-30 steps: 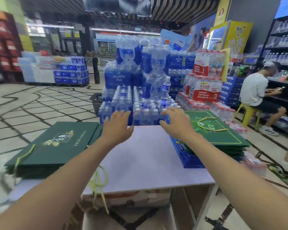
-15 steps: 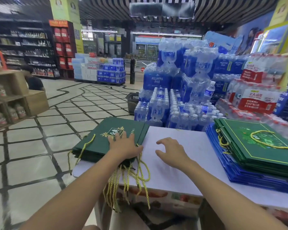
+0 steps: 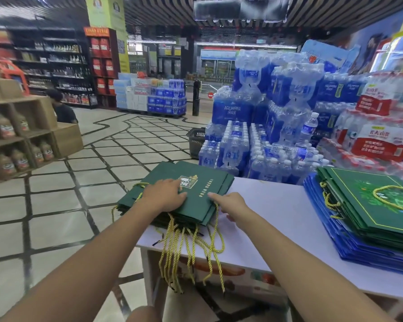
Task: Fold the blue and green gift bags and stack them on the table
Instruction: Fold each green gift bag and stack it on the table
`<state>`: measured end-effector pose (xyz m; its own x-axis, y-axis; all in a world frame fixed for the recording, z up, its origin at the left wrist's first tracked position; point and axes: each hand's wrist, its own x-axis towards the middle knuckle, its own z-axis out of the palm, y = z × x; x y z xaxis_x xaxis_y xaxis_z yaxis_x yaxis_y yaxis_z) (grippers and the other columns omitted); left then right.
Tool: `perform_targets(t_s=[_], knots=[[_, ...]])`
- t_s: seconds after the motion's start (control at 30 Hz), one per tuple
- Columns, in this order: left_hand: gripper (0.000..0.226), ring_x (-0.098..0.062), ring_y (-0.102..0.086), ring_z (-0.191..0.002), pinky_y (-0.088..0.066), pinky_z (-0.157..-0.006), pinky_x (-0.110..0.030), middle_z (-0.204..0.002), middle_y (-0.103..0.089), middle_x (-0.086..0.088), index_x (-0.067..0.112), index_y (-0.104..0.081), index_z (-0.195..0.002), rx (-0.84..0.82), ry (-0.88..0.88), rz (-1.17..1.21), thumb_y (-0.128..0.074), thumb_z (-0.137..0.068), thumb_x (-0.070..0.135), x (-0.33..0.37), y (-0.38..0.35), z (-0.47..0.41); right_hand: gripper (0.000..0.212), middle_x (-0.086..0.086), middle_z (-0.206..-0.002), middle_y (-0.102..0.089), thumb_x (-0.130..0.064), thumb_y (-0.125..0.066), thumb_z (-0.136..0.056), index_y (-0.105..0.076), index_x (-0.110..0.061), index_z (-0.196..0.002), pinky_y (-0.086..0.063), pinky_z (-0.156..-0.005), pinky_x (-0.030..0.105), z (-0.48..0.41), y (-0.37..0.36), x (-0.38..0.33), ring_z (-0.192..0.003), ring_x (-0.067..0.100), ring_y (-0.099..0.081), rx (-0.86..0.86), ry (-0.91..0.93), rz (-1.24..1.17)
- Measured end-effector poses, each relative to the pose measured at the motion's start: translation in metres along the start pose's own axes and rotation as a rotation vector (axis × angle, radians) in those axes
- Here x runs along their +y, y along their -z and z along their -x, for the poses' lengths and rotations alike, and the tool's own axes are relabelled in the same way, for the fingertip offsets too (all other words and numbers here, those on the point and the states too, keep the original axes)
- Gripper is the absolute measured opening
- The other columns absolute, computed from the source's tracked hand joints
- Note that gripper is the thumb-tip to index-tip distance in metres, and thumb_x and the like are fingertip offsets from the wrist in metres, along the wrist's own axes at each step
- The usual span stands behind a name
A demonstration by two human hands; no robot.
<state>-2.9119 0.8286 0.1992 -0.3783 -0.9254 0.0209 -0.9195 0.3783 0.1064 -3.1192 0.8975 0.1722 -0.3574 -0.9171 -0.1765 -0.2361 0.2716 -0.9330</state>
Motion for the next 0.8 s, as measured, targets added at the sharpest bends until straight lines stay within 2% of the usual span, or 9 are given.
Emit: perform_targets(t_s=[0.07,0.13,0.23,0.3,0.5,0.6,0.63,0.7,0.8], knots=[[0.053,-0.026,-0.049,-0.135,-0.045,-0.108,-0.049,-0.149,-0.052,-0.002,0.025,-0.051,-0.142,0.001,-0.021,0.023,-0.042,-0.101,0.058,-0.018,0.000,0.003,0.030,-0.005,-0.083,-0.060,-0.034,-0.084,-0.084,-0.058,-0.019,-0.089,-0.042,-0.061,0.023,-0.008,-0.010,-0.005,-0.073,0.011,-0.055,0.026,0.000,-0.035],[0.053,-0.025,-0.050,-0.135,-0.047,-0.107,-0.048,-0.150,-0.052,0.000,0.027,-0.051,-0.144,0.047,-0.021,0.044,-0.045,-0.101,0.057,-0.031,0.001,0.007,0.031,-0.004,-0.086,-0.063,-0.030,-0.086,-0.081,-0.061,-0.014,-0.091,-0.044,-0.068,0.027,-0.013,-0.019,-0.013,-0.077,0.014,-0.057,0.025,-0.001,-0.034],[0.051,-0.024,-0.050,-0.135,-0.048,-0.105,-0.050,-0.149,-0.053,0.002,0.031,-0.052,-0.144,0.107,0.012,0.046,-0.044,-0.100,0.056,-0.047,0.004,0.012,0.042,0.001,-0.067,-0.042,-0.033,-0.082,-0.086,-0.047,-0.015,-0.071,-0.027,-0.050,0.025,-0.016,-0.030,-0.028,-0.056,0.015,-0.033,-0.045,-0.006,0.026],[0.050,-0.023,-0.049,-0.136,-0.045,-0.106,-0.054,-0.150,-0.053,0.004,0.033,-0.052,-0.142,0.097,0.037,0.061,-0.038,-0.101,0.059,-0.057,0.004,0.014,0.037,0.010,-0.077,-0.039,-0.035,-0.076,-0.092,-0.048,-0.014,-0.079,-0.023,-0.049,0.026,-0.020,-0.036,-0.032,-0.059,0.017,-0.029,-0.096,-0.006,0.039],[0.054,-0.024,-0.037,-0.144,-0.034,-0.113,-0.059,-0.156,-0.044,0.004,0.034,-0.044,-0.148,0.029,0.108,0.064,-0.029,-0.103,0.060,-0.080,-0.004,0.017,0.017,0.007,-0.074,-0.053,-0.020,-0.070,-0.096,-0.059,-0.012,-0.088,-0.039,-0.049,0.022,-0.022,-0.034,-0.023,-0.056,0.014,-0.043,-0.101,-0.094,-0.072],[0.070,-0.035,-0.028,-0.149,-0.033,-0.114,-0.055,-0.164,-0.030,-0.005,0.036,-0.033,-0.155,0.038,0.212,0.085,-0.033,-0.096,0.074,-0.083,-0.007,0.019,0.018,0.009,-0.079,-0.054,-0.019,-0.075,-0.093,-0.060,-0.010,-0.088,-0.041,-0.051,0.024,-0.026,-0.030,-0.017,-0.062,0.018,-0.045,-0.034,-0.037,-0.032],[0.079,-0.039,-0.029,-0.148,-0.036,-0.111,-0.053,-0.163,-0.029,-0.010,0.033,-0.030,-0.156,0.049,0.277,0.103,-0.036,-0.092,0.079,-0.083,-0.006,0.021,0.020,0.010,-0.083,-0.054,-0.021,-0.077,-0.091,-0.060,-0.010,-0.091,-0.040,-0.054,0.026,-0.027,-0.029,-0.016,-0.066,0.019,-0.045,-0.013,0.002,0.002],[0.086,-0.040,-0.041,-0.139,-0.044,-0.101,-0.049,-0.151,-0.043,-0.015,0.024,-0.035,-0.150,0.091,0.402,0.121,-0.041,-0.087,0.083,-0.087,-0.001,0.022,0.030,0.006,-0.095,-0.058,-0.027,-0.079,-0.088,-0.060,-0.013,-0.107,-0.044,-0.064,0.031,-0.027,-0.028,-0.015,-0.079,0.020,-0.052,0.039,0.111,0.125],[0.071,-0.034,-0.056,-0.117,-0.049,-0.085,-0.042,-0.124,-0.061,-0.012,0.014,-0.058,-0.122,0.148,0.479,0.141,-0.050,-0.088,0.076,-0.103,0.007,0.015,0.028,-0.001,-0.109,-0.068,-0.029,-0.069,-0.094,-0.069,-0.016,-0.119,-0.052,-0.092,0.036,-0.020,-0.031,-0.018,-0.105,0.019,-0.063,0.052,0.283,0.357]])
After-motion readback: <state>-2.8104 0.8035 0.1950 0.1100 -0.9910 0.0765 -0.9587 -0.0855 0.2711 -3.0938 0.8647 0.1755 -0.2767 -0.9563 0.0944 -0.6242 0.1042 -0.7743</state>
